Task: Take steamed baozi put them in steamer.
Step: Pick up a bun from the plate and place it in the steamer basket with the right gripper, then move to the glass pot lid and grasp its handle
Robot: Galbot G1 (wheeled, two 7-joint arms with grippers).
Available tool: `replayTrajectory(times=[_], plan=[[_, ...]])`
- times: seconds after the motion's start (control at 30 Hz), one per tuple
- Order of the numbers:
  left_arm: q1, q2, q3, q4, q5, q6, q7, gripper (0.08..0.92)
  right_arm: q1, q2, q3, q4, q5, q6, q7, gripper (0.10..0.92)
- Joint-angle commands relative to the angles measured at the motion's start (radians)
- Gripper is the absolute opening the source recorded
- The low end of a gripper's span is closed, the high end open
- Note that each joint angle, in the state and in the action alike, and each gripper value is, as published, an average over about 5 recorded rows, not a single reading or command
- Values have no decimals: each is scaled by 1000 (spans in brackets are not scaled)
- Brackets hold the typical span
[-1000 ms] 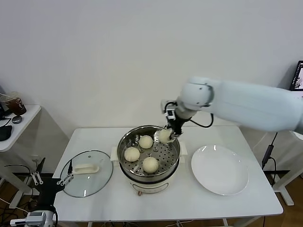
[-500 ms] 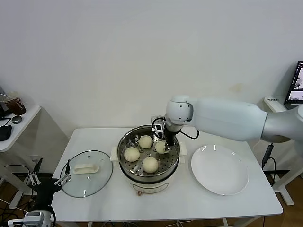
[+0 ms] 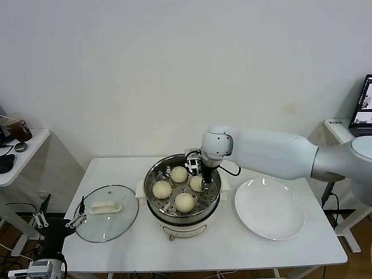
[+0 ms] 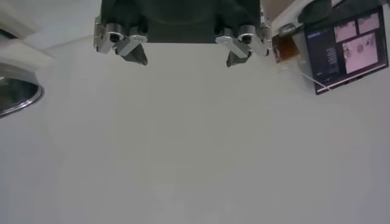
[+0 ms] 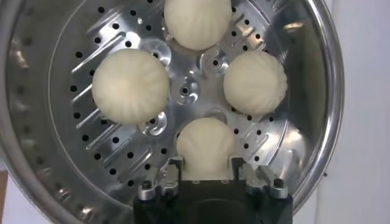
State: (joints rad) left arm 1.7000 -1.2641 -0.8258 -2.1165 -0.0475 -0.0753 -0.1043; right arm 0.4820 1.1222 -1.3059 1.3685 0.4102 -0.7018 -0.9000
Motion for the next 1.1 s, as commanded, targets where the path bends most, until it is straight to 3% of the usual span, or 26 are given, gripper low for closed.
replayTrajectory(times=[0.03,0.17,0.27,0.43,0.57,0.7,0.9,1.1], plan=[[-3,0,0,-4,-2,-1,4,823,38,-66,32,82,21,-13,6,684],[-4,1,-2,-6,-4,-1,4,823,46,-155,77,173,39,-22,23,789],[-3,2,-3,-6,-5,-3,6,823,27,-236,106,257,60,-21,81,818],[-6,-1,0,-5,-10,-25,16,823,-142,-398,217,401,136,44,425,822],[-8,-8,4,0,-7,-34,19,823,-460,-535,478,474,142,163,694,823],[-8,-14,6,-2,-5,-45,21,823,-878,-600,859,503,80,349,802,823],[-3,-23,9,-2,1,-68,23,823,-1487,-463,1443,503,-114,617,783,823],[0,-37,15,20,8,-141,11,823,-1778,-186,1759,457,-341,909,719,823]])
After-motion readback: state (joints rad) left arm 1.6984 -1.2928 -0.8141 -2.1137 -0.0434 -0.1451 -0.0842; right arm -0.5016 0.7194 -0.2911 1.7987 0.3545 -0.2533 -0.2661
